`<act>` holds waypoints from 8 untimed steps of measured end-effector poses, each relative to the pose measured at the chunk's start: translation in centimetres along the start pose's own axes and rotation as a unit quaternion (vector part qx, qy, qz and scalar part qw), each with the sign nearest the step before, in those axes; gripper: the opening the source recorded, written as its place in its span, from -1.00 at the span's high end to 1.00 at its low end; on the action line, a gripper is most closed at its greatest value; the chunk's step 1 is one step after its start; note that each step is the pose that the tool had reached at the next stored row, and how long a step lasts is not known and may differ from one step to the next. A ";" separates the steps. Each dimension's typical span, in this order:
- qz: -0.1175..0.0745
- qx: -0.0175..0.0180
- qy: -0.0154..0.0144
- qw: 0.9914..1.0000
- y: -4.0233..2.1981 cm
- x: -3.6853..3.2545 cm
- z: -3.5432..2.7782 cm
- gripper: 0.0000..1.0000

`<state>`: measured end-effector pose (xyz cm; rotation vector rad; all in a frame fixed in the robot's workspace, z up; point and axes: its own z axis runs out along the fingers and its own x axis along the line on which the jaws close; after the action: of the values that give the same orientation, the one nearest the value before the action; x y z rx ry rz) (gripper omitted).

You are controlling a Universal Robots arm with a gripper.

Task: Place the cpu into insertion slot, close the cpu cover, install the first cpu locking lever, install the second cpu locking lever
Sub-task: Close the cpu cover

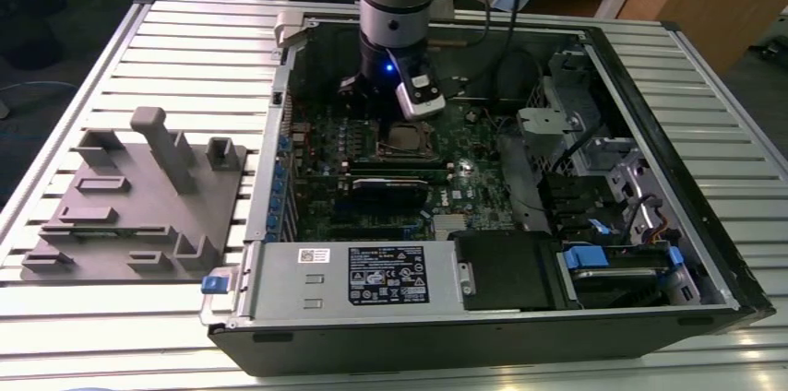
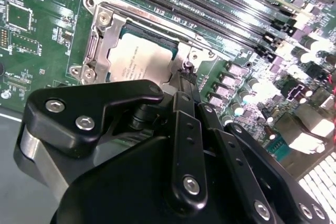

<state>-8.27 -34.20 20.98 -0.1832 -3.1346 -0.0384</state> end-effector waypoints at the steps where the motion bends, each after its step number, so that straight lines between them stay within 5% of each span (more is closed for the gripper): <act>1: 0.000 0.000 0.000 1.000 0.00 0.00 -0.16 0.79; 8: 0.000 0.000 0.000 1.000 0.01 0.00 -0.47 0.79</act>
<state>-8.27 -34.20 21.45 -0.1832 -3.1346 -0.0387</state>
